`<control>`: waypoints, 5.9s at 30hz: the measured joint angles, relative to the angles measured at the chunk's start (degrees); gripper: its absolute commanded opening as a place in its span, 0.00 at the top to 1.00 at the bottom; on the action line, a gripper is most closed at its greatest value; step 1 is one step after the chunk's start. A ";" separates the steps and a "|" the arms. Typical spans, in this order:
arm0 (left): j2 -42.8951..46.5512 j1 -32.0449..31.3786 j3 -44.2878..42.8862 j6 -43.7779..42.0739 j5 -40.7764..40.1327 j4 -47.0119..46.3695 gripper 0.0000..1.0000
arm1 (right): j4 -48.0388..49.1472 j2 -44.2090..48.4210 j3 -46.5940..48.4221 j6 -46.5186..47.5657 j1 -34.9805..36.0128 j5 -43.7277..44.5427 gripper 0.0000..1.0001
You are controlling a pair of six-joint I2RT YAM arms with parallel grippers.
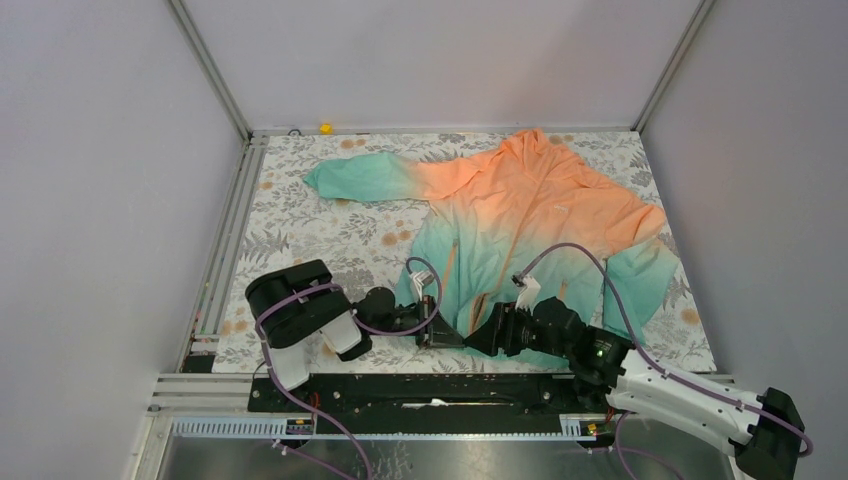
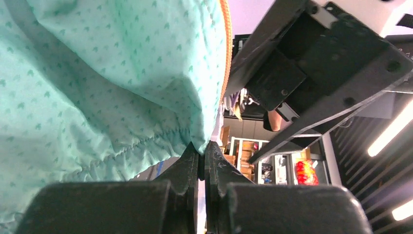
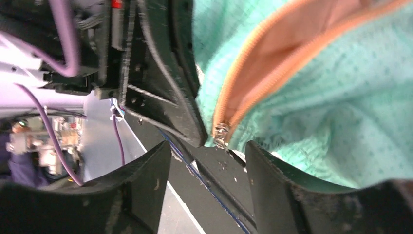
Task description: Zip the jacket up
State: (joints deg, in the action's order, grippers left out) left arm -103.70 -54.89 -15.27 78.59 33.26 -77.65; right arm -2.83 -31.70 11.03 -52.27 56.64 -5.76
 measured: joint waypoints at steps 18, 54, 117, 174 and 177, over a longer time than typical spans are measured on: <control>-0.28 5.62 1.92 8.39 5.68 -4.87 1.00 | -2.03 -1.49 12.31 55.54 0.11 -0.24 0.27; -1.70 8.85 0.72 11.41 12.02 -5.60 1.00 | 8.55 -8.44 5.22 94.97 20.22 9.25 0.49; 0.50 8.90 1.22 11.45 11.74 -5.64 1.00 | 13.77 -10.73 3.87 95.34 23.23 18.32 0.68; 0.52 8.85 1.79 11.45 10.69 -5.66 1.00 | 13.49 -11.15 3.87 93.50 23.37 20.13 0.80; 0.52 8.74 1.79 11.45 10.67 -5.66 1.00 | 13.49 -11.15 3.87 93.37 23.37 20.13 0.77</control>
State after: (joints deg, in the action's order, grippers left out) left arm -103.18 -46.15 -13.47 90.04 43.92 -83.31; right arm 10.66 -42.85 14.90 41.10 80.01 14.37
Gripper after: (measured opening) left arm 0.039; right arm 0.205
